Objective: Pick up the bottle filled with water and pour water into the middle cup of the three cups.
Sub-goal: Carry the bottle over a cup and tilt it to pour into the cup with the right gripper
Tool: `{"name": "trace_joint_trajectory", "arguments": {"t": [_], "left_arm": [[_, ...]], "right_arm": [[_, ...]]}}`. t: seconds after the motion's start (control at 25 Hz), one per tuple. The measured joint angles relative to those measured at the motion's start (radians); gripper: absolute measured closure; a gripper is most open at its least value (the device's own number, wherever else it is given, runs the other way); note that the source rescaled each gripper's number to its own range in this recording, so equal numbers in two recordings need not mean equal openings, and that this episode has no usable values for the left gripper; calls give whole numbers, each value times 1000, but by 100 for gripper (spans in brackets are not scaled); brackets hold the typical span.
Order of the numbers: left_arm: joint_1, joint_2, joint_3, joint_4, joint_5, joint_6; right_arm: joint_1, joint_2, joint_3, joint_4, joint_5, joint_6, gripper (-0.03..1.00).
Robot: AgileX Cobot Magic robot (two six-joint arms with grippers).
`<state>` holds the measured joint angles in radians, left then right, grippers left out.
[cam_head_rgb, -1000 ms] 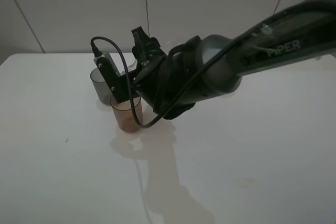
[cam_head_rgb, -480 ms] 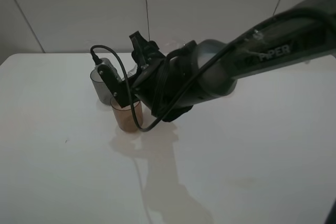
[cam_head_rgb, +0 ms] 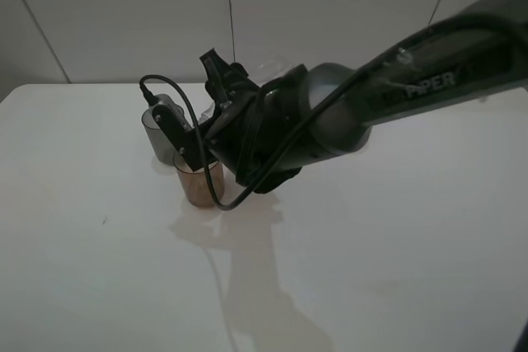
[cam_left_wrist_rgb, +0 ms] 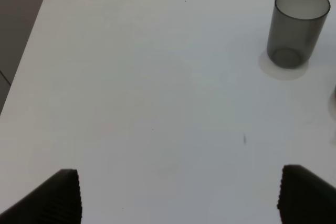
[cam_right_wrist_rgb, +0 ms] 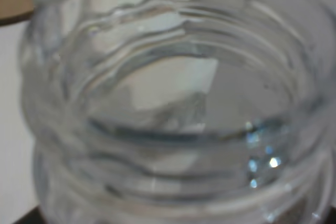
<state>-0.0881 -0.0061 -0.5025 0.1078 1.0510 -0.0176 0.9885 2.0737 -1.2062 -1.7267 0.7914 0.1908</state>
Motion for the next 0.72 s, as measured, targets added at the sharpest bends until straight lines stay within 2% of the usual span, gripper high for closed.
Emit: {"name": "trace_joint_trajectory", "arguments": {"t": [0.2, 0.72], "left_arm": [[0, 0, 0, 0, 0, 0], [0, 0, 0, 0, 0, 0]], "right_arm": [[12, 0, 0, 0, 1, -8, 97], [12, 1, 0, 0, 27, -118, 97]]}}
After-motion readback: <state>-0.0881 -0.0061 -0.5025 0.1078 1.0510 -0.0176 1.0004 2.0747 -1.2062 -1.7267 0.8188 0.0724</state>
